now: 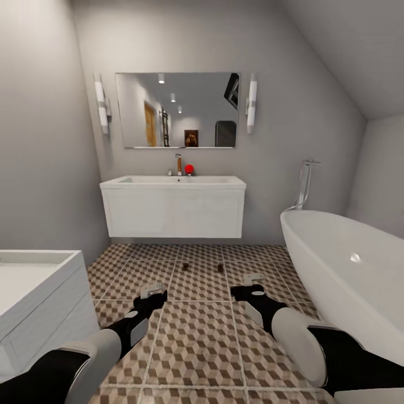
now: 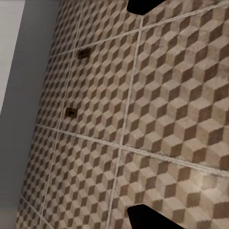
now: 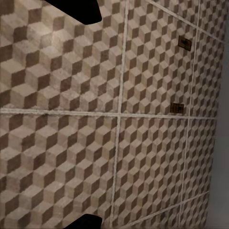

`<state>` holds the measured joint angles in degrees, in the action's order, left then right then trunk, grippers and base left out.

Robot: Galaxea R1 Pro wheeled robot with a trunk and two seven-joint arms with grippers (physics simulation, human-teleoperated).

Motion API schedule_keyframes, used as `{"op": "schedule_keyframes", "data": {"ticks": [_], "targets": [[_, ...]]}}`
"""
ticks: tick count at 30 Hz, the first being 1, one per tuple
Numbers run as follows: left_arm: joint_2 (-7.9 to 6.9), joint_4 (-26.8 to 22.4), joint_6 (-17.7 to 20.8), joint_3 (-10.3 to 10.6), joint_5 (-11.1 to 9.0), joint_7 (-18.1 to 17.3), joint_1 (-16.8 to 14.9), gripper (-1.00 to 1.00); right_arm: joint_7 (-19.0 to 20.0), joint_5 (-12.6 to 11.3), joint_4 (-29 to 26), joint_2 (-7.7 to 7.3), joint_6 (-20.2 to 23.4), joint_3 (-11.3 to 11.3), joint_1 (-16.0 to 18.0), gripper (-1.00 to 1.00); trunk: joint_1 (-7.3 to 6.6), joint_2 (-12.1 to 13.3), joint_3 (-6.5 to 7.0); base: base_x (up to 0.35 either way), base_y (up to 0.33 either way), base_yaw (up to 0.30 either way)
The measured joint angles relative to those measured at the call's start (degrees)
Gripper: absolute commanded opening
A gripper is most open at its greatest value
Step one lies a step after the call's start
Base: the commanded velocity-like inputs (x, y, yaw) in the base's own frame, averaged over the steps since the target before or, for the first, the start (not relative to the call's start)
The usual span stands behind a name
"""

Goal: Take the four mousetraps from the cabinet in the bathroom and place them on the bathroom floor. Make sure all four end up on the same floor surface, and ensure that at least two of them are either under or directly next to the same bathroom sink.

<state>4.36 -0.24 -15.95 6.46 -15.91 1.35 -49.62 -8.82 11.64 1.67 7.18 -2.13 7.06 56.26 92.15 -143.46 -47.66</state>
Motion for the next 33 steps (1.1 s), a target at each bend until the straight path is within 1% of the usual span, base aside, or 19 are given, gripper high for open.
{"op": "schedule_keyframes", "data": {"ticks": [3, 10, 23, 31, 33], "targets": [[0.03, 0.00, 0.00, 0.00, -0.01, 0.00, 0.00, 1.00, 0.01, 0.00, 0.00, -0.02, -0.01, 0.00, 0.00, 1.00, -0.08, 0.04, 0.67, 0.000, 0.000, 0.000], [0.08, 0.00, 0.00, 0.00, -0.02, 0.00, 0.00, 1.00, -0.02, -0.01, 0.00, -0.05, -0.01, 0.01, 0.00, 1.00, -0.07, 0.05, 0.67, 0.000, 0.000, 0.000], [0.10, 0.00, 0.05, 0.00, -0.02, 0.04, 0.00, 1.00, -0.02, 0.00, 0.00, -0.07, -0.07, 0.00, 0.00, 1.00, -0.41, 0.22, 3.55, 0.000, 0.000, 0.000], [0.11, 0.00, 0.06, -0.01, -0.04, 0.07, 0.00, 1.00, -0.01, 0.00, 0.00, -0.07, -0.09, 0.01, 0.00, 1.00, -0.41, 0.22, 3.55, 0.000, 0.000, 0.000], [0.11, 0.00, 0.06, 0.00, -0.07, 0.07, 0.00, 1.00, -0.01, 0.00, 0.00, -0.07, -0.09, 0.00, 0.00, 1.00, -0.46, 0.24, 3.99, 0.000, 0.000, 0.000]]}}
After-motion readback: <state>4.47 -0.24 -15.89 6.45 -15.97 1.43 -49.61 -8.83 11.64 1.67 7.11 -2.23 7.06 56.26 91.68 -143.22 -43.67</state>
